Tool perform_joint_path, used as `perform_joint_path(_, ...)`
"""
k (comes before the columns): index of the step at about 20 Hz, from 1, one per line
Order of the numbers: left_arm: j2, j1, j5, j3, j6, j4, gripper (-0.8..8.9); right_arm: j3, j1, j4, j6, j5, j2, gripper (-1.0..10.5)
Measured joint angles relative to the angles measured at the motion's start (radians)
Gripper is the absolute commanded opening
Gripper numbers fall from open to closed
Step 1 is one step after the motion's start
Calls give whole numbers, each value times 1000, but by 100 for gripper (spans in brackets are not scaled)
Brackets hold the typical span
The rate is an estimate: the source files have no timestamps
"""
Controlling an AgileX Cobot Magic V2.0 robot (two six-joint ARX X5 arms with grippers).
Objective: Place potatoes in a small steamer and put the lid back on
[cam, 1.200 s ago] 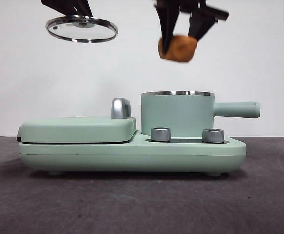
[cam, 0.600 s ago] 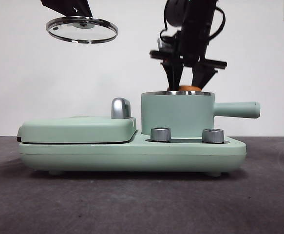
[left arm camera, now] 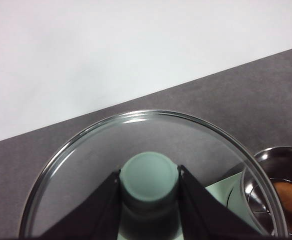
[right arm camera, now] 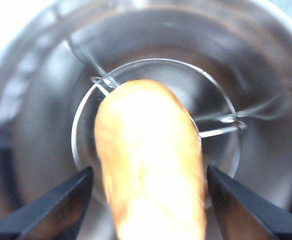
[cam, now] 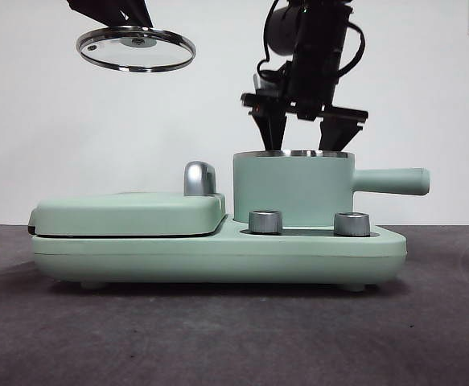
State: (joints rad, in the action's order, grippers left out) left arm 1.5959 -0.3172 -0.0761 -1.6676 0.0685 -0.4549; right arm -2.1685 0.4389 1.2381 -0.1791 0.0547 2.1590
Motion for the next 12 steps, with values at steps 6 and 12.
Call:
perform_joint_path(6,0,-37,0,0,-32,0,15,1,-2,103,19,-59,-363,361)
perform_joint_path(12,0,-142,0,0,-32,2,15,304,14,104,20,-117,-715,361)
